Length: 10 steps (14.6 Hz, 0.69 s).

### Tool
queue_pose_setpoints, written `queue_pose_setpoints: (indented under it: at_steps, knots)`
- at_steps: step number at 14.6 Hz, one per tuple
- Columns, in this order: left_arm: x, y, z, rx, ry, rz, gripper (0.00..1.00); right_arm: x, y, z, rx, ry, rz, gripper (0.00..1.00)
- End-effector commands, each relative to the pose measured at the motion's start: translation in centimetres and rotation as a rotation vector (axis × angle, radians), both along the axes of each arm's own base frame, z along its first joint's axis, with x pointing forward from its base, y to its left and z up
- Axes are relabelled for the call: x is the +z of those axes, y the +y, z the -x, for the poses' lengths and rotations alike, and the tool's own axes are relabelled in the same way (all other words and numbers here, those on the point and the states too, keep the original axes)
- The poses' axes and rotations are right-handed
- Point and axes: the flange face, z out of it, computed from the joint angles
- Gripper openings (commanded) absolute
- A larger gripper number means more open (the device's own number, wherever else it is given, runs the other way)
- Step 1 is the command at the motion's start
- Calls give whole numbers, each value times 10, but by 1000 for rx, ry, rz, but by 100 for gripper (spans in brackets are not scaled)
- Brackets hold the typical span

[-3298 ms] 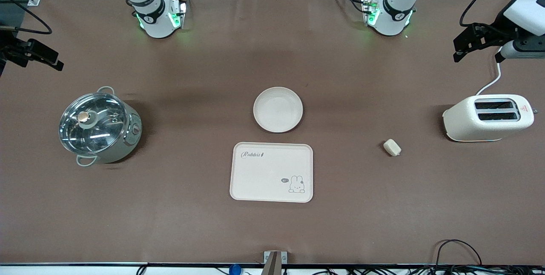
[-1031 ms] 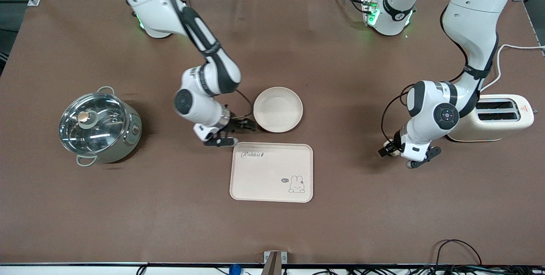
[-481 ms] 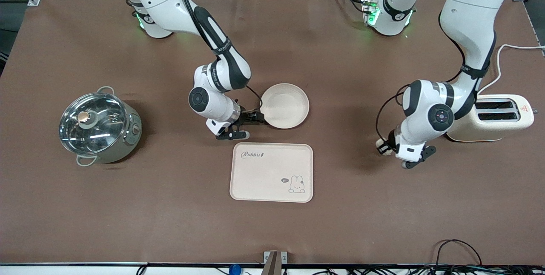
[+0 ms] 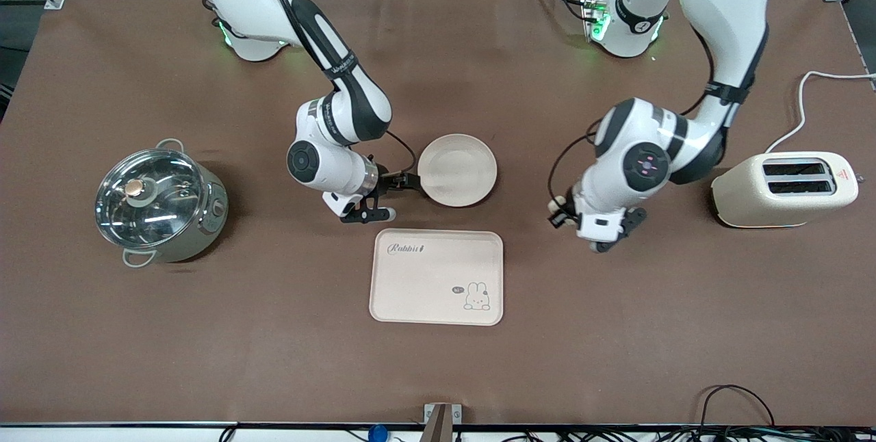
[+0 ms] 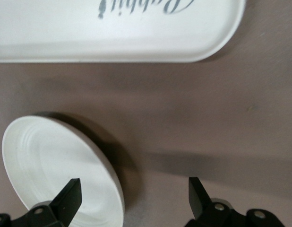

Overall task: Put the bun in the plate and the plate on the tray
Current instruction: 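Carry the bun over the white plate with the left gripper and lower it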

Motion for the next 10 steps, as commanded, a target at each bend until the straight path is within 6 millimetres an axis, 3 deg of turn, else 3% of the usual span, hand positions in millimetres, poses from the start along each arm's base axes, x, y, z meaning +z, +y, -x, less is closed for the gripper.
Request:
queue_pose_setpoints:
  at_steps: [1,7,10]
  knots:
    - [-7,-47,24,31,19,-25,26,0,5,17,16,8,-8,100]
    - [-62,-109,51,118,48,-5,27,-3,16,27,33,17,-3,99]
    - [-67,-137,55,175,39,14,28,-4,17,28,35,22,-3,99]
